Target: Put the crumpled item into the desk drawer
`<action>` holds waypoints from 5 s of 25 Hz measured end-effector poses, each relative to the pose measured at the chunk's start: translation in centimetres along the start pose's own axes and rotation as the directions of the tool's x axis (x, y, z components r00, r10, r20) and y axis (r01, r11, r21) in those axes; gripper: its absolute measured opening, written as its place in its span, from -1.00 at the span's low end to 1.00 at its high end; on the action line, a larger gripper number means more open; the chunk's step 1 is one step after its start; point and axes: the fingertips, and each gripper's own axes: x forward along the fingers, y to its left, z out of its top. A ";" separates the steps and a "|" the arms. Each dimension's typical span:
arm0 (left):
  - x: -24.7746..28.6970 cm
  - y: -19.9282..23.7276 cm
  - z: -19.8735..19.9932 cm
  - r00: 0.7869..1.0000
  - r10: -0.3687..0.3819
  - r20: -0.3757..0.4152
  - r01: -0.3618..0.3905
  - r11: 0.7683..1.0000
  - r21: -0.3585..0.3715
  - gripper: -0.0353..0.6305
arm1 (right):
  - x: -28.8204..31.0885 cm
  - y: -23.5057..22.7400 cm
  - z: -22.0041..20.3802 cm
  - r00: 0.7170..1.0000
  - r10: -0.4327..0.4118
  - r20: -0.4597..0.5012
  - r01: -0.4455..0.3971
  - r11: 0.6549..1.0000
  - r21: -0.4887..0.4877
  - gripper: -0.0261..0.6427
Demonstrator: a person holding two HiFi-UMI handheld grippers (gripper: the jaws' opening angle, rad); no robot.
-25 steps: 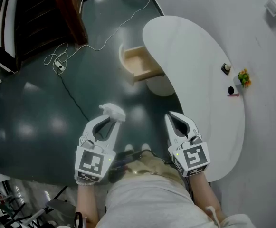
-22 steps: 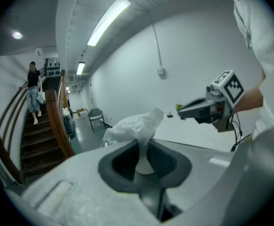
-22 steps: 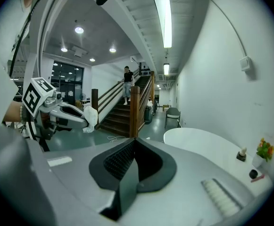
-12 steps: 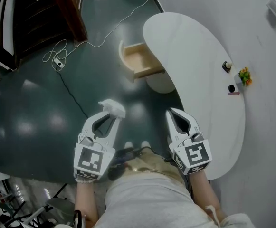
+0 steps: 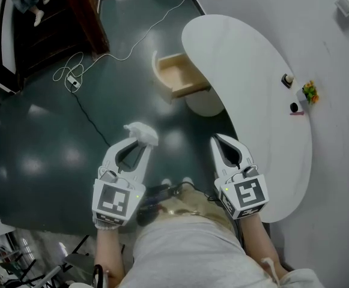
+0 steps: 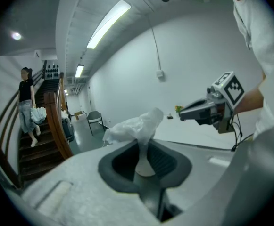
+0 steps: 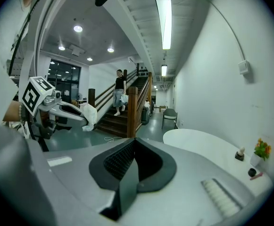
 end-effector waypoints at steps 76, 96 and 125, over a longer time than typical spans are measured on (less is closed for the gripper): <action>19.1 16.0 4.1 0.989 0.138 -0.051 -0.139 0.990 -0.008 -0.75 | 21.9 -15.8 4.2 0.991 0.130 -0.004 -0.130 0.991 0.002 -0.91; 19.8 19.0 5.3 0.990 0.137 -0.033 -0.137 0.990 0.019 -0.75 | 23.8 -16.2 5.5 0.995 0.095 -0.010 -0.095 0.995 0.014 -0.91; 22.1 21.8 5.6 1.000 -0.012 0.003 0.012 1.000 0.028 -0.75 | 25.2 -15.9 6.8 1.000 -0.016 -0.019 0.016 1.000 0.018 -0.91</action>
